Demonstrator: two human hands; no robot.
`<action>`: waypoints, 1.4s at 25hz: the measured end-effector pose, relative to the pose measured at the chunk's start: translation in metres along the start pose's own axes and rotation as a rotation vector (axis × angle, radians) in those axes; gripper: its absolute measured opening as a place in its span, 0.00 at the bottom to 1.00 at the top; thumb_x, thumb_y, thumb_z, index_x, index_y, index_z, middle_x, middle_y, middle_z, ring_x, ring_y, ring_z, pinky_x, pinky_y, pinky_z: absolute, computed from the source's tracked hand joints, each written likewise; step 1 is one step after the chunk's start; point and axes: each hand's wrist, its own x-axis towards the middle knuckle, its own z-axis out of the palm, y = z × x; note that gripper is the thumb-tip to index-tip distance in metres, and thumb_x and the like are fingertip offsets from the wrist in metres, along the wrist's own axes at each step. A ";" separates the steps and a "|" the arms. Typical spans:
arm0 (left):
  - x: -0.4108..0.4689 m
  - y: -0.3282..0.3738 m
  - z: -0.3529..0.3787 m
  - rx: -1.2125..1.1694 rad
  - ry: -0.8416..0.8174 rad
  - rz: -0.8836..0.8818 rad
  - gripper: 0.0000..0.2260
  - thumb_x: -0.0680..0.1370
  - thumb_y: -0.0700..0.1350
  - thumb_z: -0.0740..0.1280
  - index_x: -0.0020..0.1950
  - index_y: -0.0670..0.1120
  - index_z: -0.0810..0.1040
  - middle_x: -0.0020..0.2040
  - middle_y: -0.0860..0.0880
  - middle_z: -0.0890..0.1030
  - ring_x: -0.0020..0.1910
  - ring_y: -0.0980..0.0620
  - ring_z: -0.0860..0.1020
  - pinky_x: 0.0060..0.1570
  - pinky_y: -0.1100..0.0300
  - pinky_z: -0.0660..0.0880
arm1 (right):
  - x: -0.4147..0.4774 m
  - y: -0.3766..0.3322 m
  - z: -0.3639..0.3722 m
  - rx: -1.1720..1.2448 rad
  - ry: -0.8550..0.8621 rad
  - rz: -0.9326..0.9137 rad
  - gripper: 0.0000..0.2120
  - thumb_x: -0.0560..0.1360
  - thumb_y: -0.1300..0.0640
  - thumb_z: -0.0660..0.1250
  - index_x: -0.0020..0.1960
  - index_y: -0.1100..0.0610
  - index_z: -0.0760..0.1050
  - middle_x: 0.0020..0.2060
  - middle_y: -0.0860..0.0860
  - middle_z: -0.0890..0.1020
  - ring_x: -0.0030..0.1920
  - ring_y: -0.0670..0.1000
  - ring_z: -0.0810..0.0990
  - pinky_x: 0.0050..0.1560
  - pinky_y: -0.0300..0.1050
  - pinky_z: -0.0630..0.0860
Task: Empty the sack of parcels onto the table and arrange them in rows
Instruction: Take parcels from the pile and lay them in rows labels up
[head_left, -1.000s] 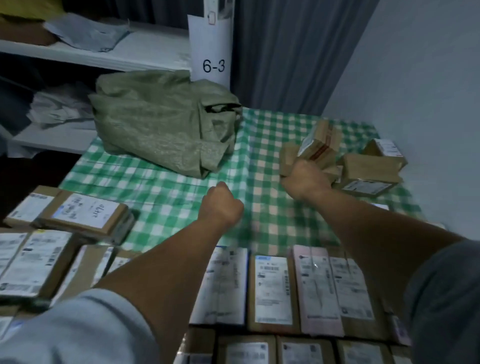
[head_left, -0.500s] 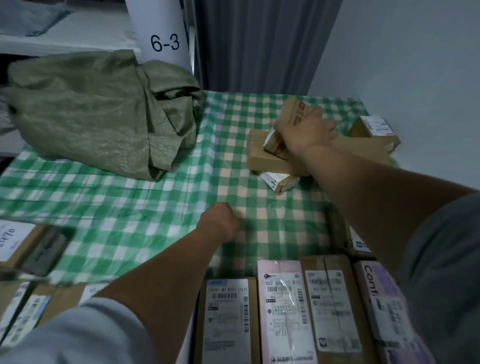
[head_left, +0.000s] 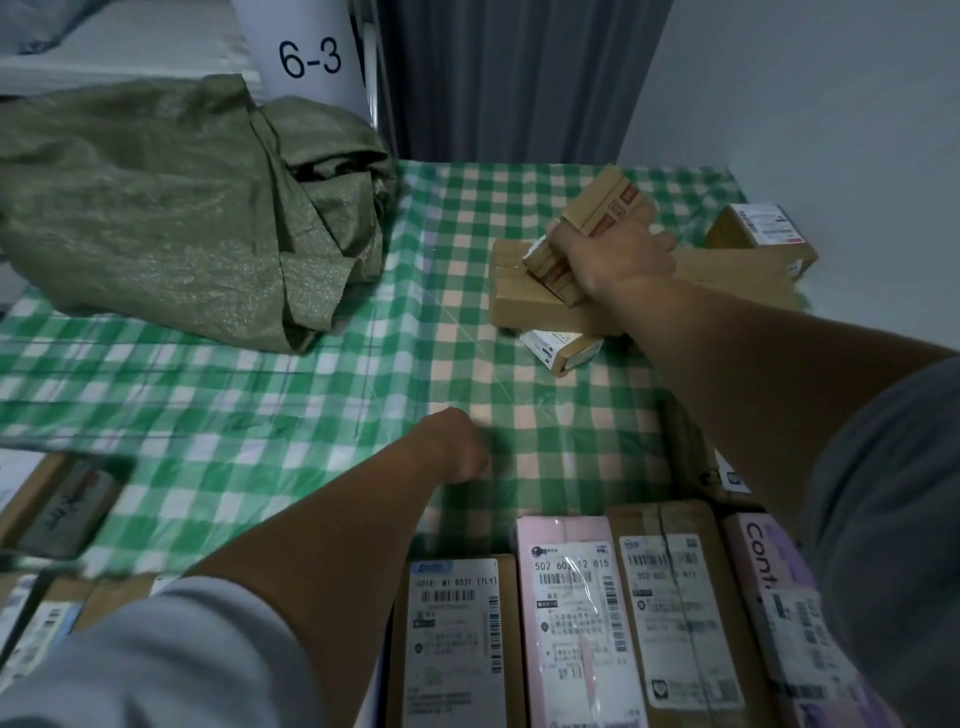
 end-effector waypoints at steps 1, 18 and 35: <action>-0.001 0.000 -0.001 0.026 -0.014 0.017 0.13 0.80 0.42 0.65 0.61 0.35 0.77 0.45 0.43 0.76 0.48 0.46 0.76 0.48 0.57 0.73 | 0.003 -0.001 0.000 -0.002 0.007 0.019 0.54 0.69 0.25 0.64 0.81 0.52 0.47 0.75 0.59 0.65 0.74 0.62 0.63 0.73 0.60 0.62; -0.030 0.005 -0.002 -0.062 -0.072 0.032 0.16 0.84 0.39 0.59 0.69 0.33 0.72 0.67 0.37 0.75 0.65 0.40 0.75 0.65 0.53 0.72 | -0.041 0.020 -0.039 0.466 -0.283 0.093 0.35 0.70 0.33 0.65 0.68 0.54 0.72 0.48 0.49 0.87 0.39 0.49 0.88 0.36 0.44 0.83; -0.070 0.070 0.013 -1.248 -0.095 0.103 0.13 0.79 0.45 0.69 0.62 0.45 0.77 0.51 0.47 0.87 0.53 0.46 0.84 0.49 0.51 0.80 | -0.114 0.126 -0.072 0.490 -0.609 0.172 0.17 0.75 0.53 0.71 0.63 0.51 0.76 0.52 0.50 0.87 0.54 0.53 0.85 0.58 0.58 0.80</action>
